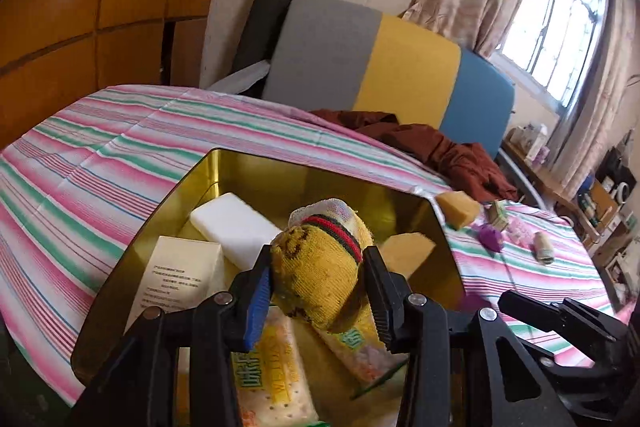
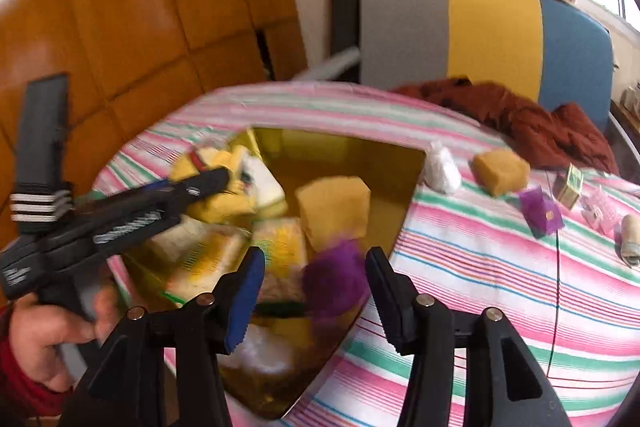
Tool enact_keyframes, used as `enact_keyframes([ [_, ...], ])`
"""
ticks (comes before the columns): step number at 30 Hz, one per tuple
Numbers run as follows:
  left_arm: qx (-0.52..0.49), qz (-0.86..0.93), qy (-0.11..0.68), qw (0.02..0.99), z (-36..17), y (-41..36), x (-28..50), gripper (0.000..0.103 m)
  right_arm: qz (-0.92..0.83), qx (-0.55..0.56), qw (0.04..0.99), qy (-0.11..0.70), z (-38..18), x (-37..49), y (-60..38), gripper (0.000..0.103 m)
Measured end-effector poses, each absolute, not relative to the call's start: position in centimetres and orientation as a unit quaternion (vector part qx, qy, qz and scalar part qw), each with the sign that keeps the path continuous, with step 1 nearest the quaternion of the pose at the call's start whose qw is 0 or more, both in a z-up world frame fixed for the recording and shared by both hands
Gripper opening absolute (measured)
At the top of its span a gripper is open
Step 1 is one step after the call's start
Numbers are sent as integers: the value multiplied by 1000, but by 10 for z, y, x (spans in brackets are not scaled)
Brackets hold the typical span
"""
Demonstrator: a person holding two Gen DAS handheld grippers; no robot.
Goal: Organize objects
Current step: 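Carry the yellow sock with the left tool while the right tool carries the pouch to the tray, then release the pouch into the tray with the right tool while the left tool releases the sock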
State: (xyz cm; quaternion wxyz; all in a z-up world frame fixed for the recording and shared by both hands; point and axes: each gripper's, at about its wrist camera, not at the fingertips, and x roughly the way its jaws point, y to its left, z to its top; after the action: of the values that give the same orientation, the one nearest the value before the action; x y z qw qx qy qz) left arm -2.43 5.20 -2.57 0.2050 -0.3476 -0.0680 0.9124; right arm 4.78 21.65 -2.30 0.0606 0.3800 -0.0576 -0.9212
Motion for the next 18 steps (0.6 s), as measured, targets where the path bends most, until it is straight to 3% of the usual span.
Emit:
enact_keyframes([
  [4, -348, 911, -78, 205, -27, 48, -29, 44, -921, 365, 63, -120, -24, 59, 236, 53],
  [9, -353, 911, -76, 199, -31, 51, -37, 46, -921, 363, 60, -125, -26, 77, 244, 53],
  [11, -354, 913, -75, 186, -31, 51, -39, 57, -922, 363, 59, -124, -26, 81, 246, 53],
  [15, -347, 921, -97, 147, -25, 41, -36, 103, -922, 362, 56, -129, -27, 88, 253, 53],
  [18, -328, 931, -108, 119, -17, 31, -27, 103, -921, 361, 54, -136, -28, 92, 258, 53],
])
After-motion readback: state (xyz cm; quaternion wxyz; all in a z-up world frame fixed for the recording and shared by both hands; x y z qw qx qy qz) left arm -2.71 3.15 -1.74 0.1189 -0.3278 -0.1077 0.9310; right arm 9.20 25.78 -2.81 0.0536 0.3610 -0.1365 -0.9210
